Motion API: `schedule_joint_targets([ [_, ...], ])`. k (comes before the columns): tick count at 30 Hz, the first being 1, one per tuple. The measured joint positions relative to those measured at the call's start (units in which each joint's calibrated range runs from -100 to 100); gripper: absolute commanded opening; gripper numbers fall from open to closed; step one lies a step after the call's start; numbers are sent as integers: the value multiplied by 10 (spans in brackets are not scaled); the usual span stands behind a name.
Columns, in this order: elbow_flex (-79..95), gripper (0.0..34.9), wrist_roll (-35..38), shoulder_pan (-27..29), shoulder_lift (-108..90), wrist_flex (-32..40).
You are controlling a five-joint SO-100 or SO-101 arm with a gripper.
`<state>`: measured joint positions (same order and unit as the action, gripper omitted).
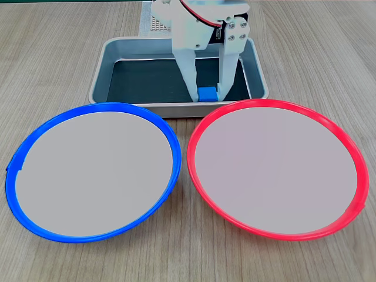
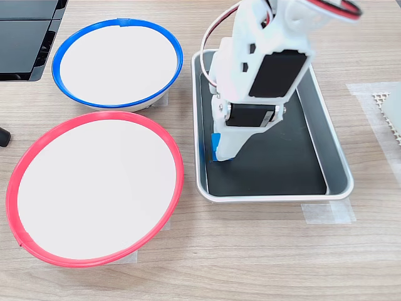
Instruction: Move a blue block from tray to blue dish
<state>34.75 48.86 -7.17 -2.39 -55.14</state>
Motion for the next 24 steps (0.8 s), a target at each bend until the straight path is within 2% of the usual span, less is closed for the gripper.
schedule_joint_targets([
  [4,-37,2,-16,-12,-46,-104],
  [7,-113,1,-59,-31,-91,-270],
  [8,-132,1,-72,-34,-97,-301],
  [9,-161,1,-92,-36,-101,-328],
  [11,-201,1,-131,-34,-101,-338],
  [12,-235,1,-174,-13,-101,-333],
  [15,-250,1,-220,23,-93,-277],
  [16,-250,1,-243,60,-77,-195],
  [17,-244,1,-247,86,-68,-157],
  [19,-237,1,-257,102,-59,-111],
  [22,-210,1,-261,158,13,69],
  [24,-213,2,-265,171,38,114],
])
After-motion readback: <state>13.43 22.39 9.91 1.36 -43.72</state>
